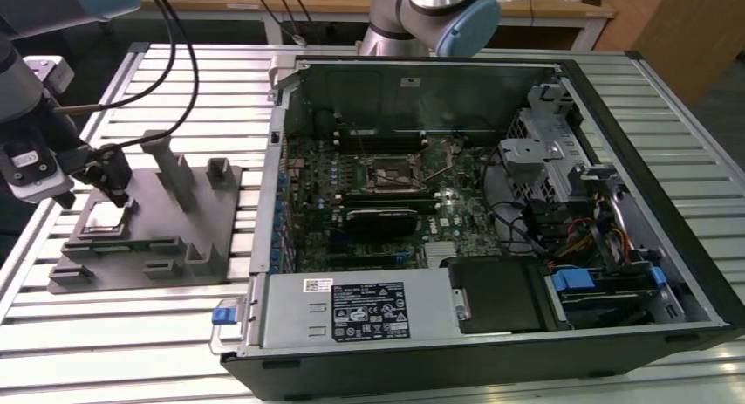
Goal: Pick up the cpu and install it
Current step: 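Pick up the cpu and move it towards the insertion slot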
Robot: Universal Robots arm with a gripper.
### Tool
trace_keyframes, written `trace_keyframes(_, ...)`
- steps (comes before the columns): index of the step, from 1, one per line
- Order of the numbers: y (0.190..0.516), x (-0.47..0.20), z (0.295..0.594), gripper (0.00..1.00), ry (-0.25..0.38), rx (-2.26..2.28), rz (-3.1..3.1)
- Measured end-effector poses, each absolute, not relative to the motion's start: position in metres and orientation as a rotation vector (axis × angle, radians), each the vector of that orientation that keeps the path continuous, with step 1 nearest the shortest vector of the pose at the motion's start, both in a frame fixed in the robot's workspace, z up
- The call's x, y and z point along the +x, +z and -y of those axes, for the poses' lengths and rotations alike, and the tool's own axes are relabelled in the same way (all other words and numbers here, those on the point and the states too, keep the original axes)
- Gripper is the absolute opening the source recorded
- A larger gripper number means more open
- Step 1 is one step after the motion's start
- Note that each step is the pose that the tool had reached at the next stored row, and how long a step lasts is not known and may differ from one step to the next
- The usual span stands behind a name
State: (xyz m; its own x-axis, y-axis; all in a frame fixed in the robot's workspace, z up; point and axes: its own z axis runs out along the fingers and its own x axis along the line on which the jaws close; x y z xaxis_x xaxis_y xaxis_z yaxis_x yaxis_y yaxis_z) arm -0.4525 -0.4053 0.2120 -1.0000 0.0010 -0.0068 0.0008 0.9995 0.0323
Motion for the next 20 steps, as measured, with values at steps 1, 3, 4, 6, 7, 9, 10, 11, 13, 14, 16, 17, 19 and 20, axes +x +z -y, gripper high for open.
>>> trace_keyframes(1, 0.211, -0.453, 0.406, 0.72, 0.051, 0.001, -3.134)
trace_keyframes(3, 0.209, -0.452, 0.407, 0.72, 0.051, 0.001, -3.134)
trace_keyframes(4, 0.208, -0.452, 0.407, 0.72, 0.051, 0.001, -3.134)
trace_keyframes(6, 0.206, -0.452, 0.408, 0.72, 0.051, 0.002, -3.134)
trace_keyframes(7, 0.205, -0.453, 0.408, 0.72, 0.051, 0.002, -3.134)
trace_keyframes(9, 0.202, -0.452, 0.408, 0.72, 0.051, 0.001, -3.134)
trace_keyframes(10, 0.201, -0.452, 0.408, 0.72, 0.051, 0.001, -3.134)
trace_keyframes(11, 0.2, -0.452, 0.408, 0.72, 0.051, 0.001, -3.134)
trace_keyframes(13, 0.198, -0.452, 0.408, 0.72, 0.051, 0.001, -3.134)
trace_keyframes(14, 0.197, -0.453, 0.408, 0.72, 0.051, 0.001, -3.134)
trace_keyframes(16, 0.195, -0.453, 0.408, 0.72, 0.051, -0.001, -3.134)
trace_keyframes(17, 0.195, -0.453, 0.408, 0.72, 0.052, -0.001, -3.134)
trace_keyframes(19, 0.193, -0.453, 0.408, 0.72, 0.053, -0.003, -3.134)
trace_keyframes(20, 0.193, -0.453, 0.408, 0.72, 0.054, -0.003, -3.133)
